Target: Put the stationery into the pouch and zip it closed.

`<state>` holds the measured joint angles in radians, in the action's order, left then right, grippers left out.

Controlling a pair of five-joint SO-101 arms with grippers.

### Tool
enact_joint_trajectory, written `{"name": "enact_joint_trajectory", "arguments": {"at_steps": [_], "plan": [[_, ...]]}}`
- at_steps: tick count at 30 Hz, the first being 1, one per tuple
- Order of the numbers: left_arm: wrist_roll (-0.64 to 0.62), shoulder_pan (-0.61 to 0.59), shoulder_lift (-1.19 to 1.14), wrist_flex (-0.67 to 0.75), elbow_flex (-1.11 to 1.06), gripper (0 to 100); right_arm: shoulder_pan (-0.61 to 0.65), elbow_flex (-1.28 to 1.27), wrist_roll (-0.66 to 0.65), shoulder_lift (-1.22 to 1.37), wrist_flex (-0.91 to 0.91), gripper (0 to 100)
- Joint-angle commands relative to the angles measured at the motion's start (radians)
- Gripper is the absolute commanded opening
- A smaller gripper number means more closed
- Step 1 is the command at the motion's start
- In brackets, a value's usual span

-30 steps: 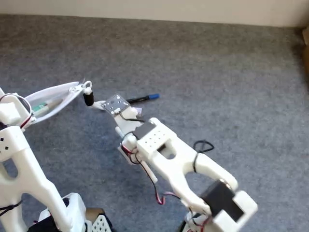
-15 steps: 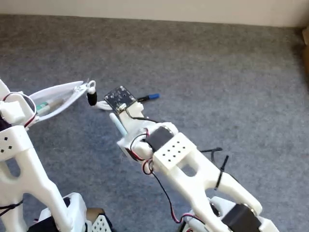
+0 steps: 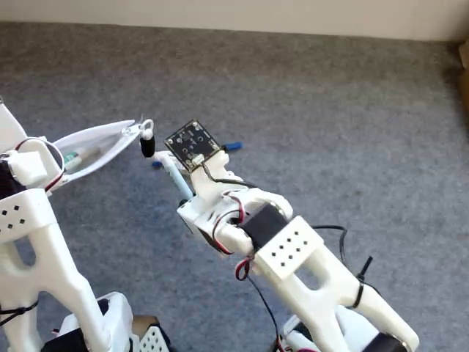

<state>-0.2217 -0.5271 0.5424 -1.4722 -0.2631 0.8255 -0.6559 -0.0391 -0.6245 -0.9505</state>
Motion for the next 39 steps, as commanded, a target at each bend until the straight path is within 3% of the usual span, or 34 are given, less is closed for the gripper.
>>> {"name": "enact_joint_trajectory", "arguments": {"at_steps": [1,5,16,26,39], "plan": [[0.008,0.031,0.015,0.002,0.002,1,0.025,-0.019,-0.011,-0.094,-0.001,0.4],[0.008,0.031,0.015,0.002,0.002,1,0.077,-0.062,-0.011,-0.173,0.021,0.4],[0.008,0.031,0.021,0.003,-0.027,1,0.088,-0.274,-0.011,-0.389,0.334,0.4],[0.006,0.031,0.021,0.003,-0.030,1,0.088,-0.277,-0.005,-0.484,0.372,0.4],[0.006,0.027,0.021,0.003,-0.033,1,0.088,-0.272,-0.003,-0.483,0.743,0.4]]}}
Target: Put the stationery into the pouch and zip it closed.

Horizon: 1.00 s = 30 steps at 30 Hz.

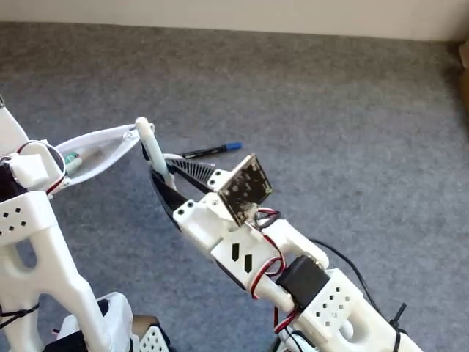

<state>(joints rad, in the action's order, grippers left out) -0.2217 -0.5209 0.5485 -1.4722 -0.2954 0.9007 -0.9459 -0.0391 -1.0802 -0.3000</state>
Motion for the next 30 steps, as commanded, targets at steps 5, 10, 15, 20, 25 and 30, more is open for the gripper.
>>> {"name": "enact_joint_trajectory", "arguments": {"at_steps": [5,10,15,20,25,30], "plan": [[0.005,0.021,0.015,0.003,-0.001,1,0.013,0.021,-0.008,-0.022,0.228,0.4],[0.005,0.021,0.015,0.000,-0.001,1,0.013,0.045,-0.005,-0.021,0.311,0.4],[0.006,0.021,0.015,-0.003,-0.001,1,0.013,0.165,-0.005,0.073,0.331,0.4],[0.006,0.021,0.015,-0.005,-0.002,1,0.013,0.259,-0.003,0.177,0.331,0.4],[0.006,0.027,0.015,0.002,-0.022,1,0.013,0.314,-0.003,0.240,0.331,0.4],[0.006,0.041,0.015,0.003,-0.027,1,0.039,0.320,-0.006,0.312,0.498,0.4]]}}
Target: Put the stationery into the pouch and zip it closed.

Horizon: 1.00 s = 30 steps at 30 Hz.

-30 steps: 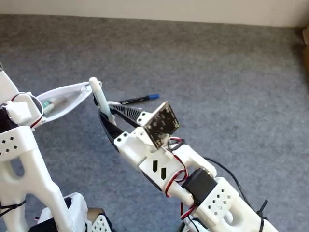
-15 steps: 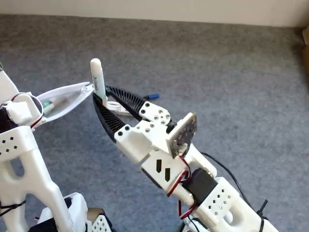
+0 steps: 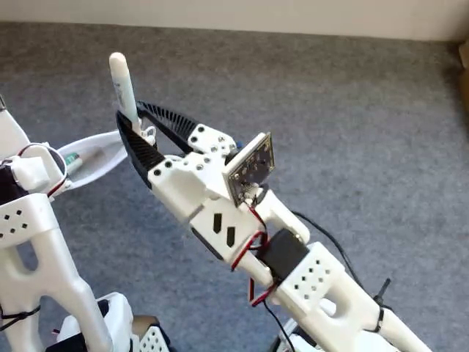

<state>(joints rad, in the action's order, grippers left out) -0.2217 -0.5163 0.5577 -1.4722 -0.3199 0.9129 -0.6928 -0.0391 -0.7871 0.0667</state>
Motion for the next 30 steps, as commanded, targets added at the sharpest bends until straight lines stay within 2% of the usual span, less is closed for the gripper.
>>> {"name": "enact_joint_trajectory", "arguments": {"at_steps": [1,14,26,30], "plan": [[0.006,0.038,0.005,0.003,-0.002,1,0.027,0.062,-0.006,0.036,0.179,0.4],[0.006,0.036,0.005,0.003,-0.004,1,0.027,0.015,-0.009,0.325,0.549,0.4],[0.008,0.033,0.005,0.003,-0.004,1,0.028,0.012,-0.011,0.552,0.699,0.4],[0.008,0.033,0.004,0.003,-0.004,1,0.028,0.010,-0.011,0.602,0.699,0.4]]}}
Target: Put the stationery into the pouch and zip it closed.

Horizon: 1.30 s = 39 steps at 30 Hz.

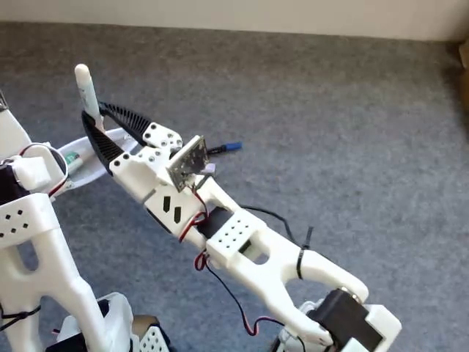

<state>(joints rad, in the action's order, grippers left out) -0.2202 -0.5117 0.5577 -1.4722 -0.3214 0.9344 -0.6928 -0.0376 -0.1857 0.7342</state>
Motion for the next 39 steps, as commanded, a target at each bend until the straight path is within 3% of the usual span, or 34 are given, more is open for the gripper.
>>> {"name": "enact_joint_trajectory", "arguments": {"at_steps": [1,11,21,25,39], "plan": [[0.006,0.028,0.002,0.003,-0.002,1,0.007,0.008,-0.012,0.012,0.030,0.4],[0.006,0.027,-0.001,0.018,-0.004,1,0.007,-0.042,-0.018,0.027,0.028,1.0],[0.006,0.027,-0.001,0.018,-0.004,1,0.119,-0.124,-0.341,-0.012,0.028,5.2],[0.006,0.027,0.004,0.017,-0.004,1,0.139,-0.183,-0.344,-0.065,0.027,16.1],[0.006,0.027,-0.001,0.015,-0.004,1,0.105,-0.188,-0.345,-0.094,0.027,16.7]]}}
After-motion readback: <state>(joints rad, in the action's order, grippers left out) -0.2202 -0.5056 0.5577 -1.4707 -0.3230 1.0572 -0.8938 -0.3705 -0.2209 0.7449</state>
